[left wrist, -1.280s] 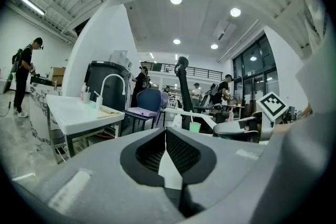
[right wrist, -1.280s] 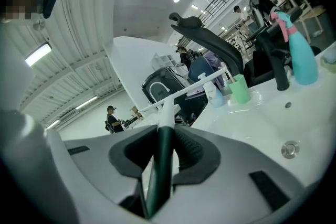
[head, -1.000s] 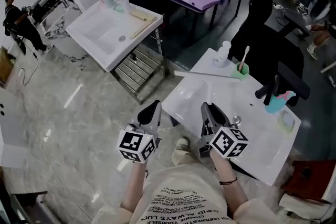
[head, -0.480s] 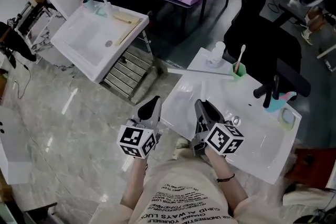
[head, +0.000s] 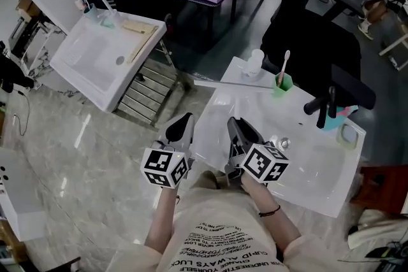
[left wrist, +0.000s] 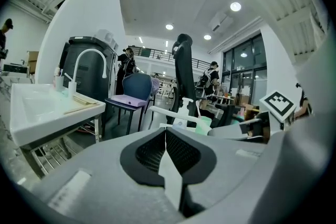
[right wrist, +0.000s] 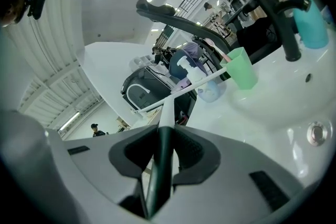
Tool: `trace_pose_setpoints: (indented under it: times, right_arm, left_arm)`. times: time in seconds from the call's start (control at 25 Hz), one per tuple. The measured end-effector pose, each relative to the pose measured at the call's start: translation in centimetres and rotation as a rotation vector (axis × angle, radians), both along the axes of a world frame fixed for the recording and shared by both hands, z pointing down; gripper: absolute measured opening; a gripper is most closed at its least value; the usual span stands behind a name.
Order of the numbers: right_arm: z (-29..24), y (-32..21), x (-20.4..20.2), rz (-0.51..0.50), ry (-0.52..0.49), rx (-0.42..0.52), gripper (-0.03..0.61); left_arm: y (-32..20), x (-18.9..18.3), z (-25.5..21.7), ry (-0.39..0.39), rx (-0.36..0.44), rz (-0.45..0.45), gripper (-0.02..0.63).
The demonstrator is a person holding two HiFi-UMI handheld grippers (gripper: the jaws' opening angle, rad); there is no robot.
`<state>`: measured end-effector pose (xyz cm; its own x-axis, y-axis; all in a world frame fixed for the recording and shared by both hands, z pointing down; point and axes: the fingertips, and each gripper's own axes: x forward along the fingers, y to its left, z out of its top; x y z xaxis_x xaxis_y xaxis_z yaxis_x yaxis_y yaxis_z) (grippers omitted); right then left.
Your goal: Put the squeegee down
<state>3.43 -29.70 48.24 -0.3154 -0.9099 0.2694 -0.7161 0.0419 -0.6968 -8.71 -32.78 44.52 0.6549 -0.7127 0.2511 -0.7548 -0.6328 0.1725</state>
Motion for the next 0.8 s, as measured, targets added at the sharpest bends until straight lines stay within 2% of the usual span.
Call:
trace_pose_setpoints:
  times: [0.32,0.8]
  right_arm:
    - [1.5,-1.1,-0.2,0.037,0.021,-0.042,0.100]
    - [4.2,-3.5,-1.4,0.156,0.044,-0.106,0.100]
  left_arm:
    - [-1.9,1.4,1.6,-0.017,-0.051,0.078,0.023]
    - [-4.9,2.6,5.4,-0.064,-0.155,0.275,0.023]
